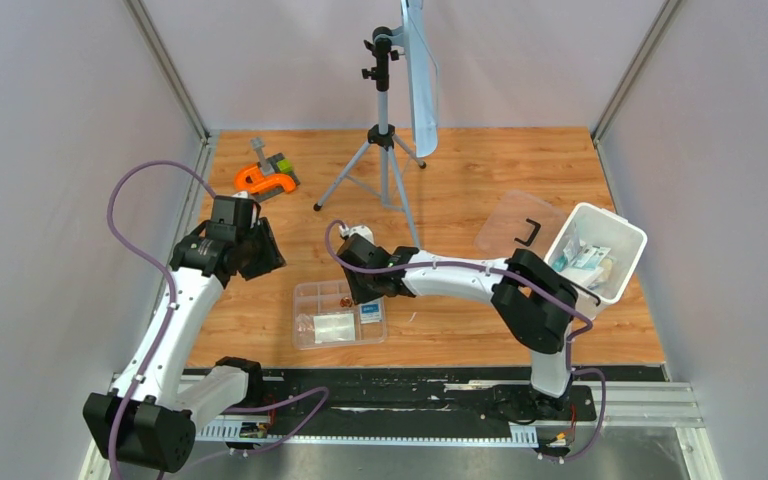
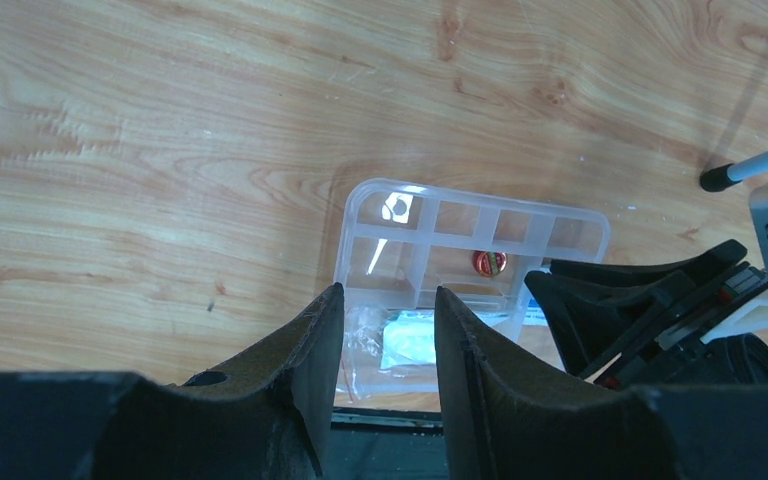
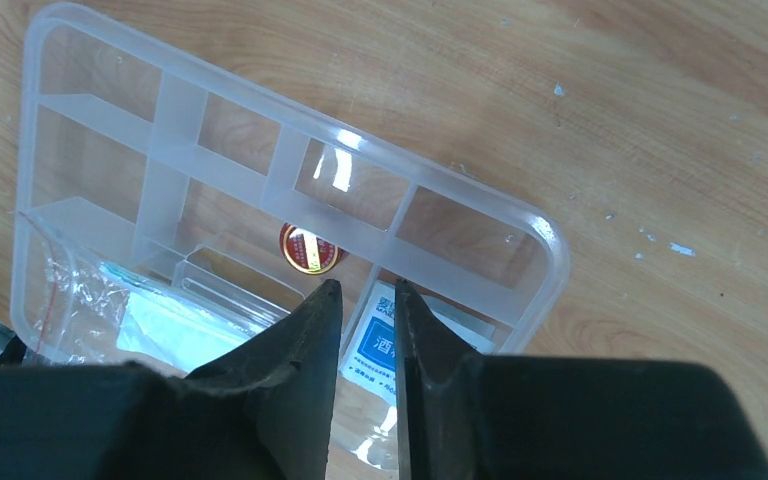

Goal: Organize the medicine kit
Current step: Move the medicine box compartment to the center of the board.

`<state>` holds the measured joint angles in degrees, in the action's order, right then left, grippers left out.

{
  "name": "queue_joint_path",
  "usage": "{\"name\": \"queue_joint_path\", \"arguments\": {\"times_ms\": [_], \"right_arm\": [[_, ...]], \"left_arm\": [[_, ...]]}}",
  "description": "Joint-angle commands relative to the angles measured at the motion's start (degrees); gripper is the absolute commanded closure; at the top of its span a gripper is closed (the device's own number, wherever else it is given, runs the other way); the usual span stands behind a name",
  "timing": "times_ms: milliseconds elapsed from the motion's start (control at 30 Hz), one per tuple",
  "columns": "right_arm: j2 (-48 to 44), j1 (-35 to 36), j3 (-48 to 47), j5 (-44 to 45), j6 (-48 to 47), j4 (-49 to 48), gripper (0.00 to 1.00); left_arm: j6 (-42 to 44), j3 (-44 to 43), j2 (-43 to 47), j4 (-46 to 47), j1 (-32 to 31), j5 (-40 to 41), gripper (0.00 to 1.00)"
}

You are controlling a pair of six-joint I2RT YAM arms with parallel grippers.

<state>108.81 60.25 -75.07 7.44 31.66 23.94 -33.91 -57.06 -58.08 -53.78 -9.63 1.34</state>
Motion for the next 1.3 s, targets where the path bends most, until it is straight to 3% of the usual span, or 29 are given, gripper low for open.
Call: {"name": "queue_joint_path", "arguments": {"times_ms": [0,167,400,633,833,1267], "right_arm": [[1.7,0.5,-2.8,0.7,1.0,0.4,0.76],[3.4,0.5,-4.3,0.8,0.5,0.4,0.78],[3.7,0.5,-4.0,1.7,0.1,0.5,1.00],[-2.7,0.5,1.0,5.2,-2.1,0.8,1.00],[-12.5,-0.1,9.1,10.6,-11.9,0.6,1.00],[-31.0,-10.3,24.2,-2.0,-28.9,-0.7,1.00]], "left_arm": [[0.7,0.4,1.0,1.3,0.5,-0.8,0.53],[0.7,0.7,1.0,1.7,0.5,-1.0,0.53],[0.6,1.1,0.9,2.1,0.5,-1.0,0.53],[0.5,1.6,0.7,2.9,0.5,-2.7,0.53],[0.5,1.9,-0.3,4.7,0.4,-4.6,0.53],[0.8,2.9,-2.7,8.1,0.5,-7.8,0.53]]}}
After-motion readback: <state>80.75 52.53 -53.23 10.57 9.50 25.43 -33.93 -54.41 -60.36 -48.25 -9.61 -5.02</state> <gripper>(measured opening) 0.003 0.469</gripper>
